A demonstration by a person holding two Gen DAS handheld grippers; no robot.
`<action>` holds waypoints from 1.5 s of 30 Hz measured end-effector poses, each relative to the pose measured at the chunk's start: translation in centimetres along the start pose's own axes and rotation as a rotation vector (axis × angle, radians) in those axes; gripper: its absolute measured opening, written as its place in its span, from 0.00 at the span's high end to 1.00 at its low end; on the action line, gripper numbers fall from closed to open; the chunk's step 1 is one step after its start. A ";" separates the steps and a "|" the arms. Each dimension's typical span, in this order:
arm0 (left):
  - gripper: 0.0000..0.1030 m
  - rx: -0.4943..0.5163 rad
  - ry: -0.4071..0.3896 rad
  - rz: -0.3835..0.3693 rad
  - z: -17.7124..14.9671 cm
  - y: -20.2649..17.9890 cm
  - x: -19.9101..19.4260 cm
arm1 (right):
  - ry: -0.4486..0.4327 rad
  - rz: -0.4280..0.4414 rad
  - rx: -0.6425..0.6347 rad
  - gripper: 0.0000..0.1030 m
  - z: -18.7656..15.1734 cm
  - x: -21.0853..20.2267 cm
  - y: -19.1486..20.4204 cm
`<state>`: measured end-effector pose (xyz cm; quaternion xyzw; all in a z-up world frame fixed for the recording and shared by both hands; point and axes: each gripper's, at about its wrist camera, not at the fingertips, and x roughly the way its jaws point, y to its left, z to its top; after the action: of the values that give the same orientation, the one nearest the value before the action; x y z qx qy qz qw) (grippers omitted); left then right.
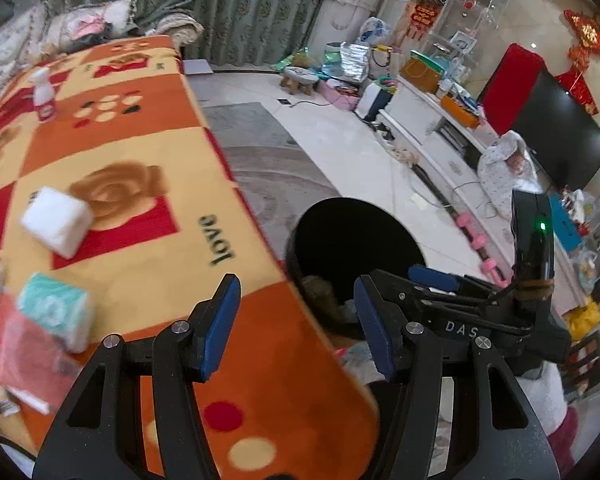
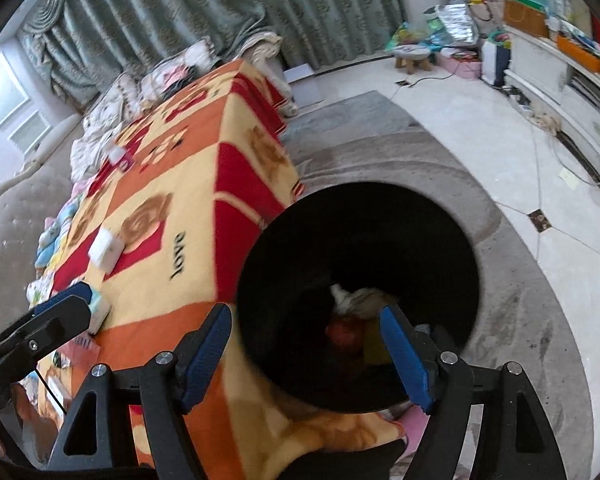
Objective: Collect trash
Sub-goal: 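Move both open tools back over the blanket, then grasp the pink plastic packet with the left tool while the right tool grasps the teal tissue pack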
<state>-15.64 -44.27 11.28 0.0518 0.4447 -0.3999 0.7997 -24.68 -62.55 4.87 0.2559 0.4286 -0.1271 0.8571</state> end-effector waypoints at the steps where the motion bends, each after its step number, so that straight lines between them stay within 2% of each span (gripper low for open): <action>1: 0.44 -0.002 -0.001 0.007 -0.4 0.4 -0.5 | 0.006 0.009 -0.015 0.28 -0.1 0.2 0.8; 7: 0.44 -0.030 -0.017 0.051 -2.2 3.3 -3.4 | 0.016 0.046 -0.084 0.27 -0.5 0.8 4.9; 10: 0.44 -0.070 -0.027 0.093 -2.9 5.6 -5.0 | 0.039 0.070 -0.102 0.27 -0.9 1.5 6.7; 17: 0.44 -0.135 -0.107 0.202 -4.7 11.5 -9.2 | 0.080 0.114 -0.168 0.28 -1.6 3.4 11.1; 21: 0.43 -0.204 -0.107 0.236 -5.5 15.4 -9.6 | 0.100 0.139 -0.207 0.27 -2.1 4.0 13.3; 25: 0.43 -0.255 -0.083 0.216 -5.9 17.4 -8.4 | 0.122 0.156 -0.247 0.28 -2.8 4.7 15.3; 30: 0.44 -0.256 -0.050 0.129 -5.9 17.4 -6.0 | 0.143 0.162 -0.276 0.27 -3.3 5.1 16.6; 31: 0.53 -0.255 -0.041 0.116 -5.8 17.3 -5.4 | 0.146 0.162 -0.279 0.27 -3.3 5.1 16.7; 32: 0.74 -0.257 -0.024 0.107 -5.7 17.2 -5.0 | 0.149 0.161 -0.281 0.27 -3.4 5.1 16.8; 33: 0.83 -0.262 -0.004 0.102 -5.7 17.1 -4.6 | 0.152 0.160 -0.281 0.27 -3.4 5.1 16.8; 34: 0.87 -0.273 0.006 0.097 -5.7 17.2 -4.4 | 0.155 0.159 -0.281 0.27 -3.5 5.2 16.9; 36: 0.90 -0.279 0.013 0.080 -5.8 17.3 -4.5 | 0.158 0.160 -0.282 0.27 -3.5 5.3 16.9; 40: 0.90 -0.290 0.002 0.043 -5.8 17.7 -6.7 | 0.158 0.183 -0.292 0.27 -3.5 5.4 17.5; 45: 0.90 -0.298 -0.052 0.064 -5.0 19.1 -10.7 | 0.169 0.255 -0.330 0.27 -3.3 6.7 19.9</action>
<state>-8.99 -22.83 11.12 -0.0637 0.4766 -0.3050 0.8220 -14.16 -44.04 4.47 0.1741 0.4781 0.0760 0.8575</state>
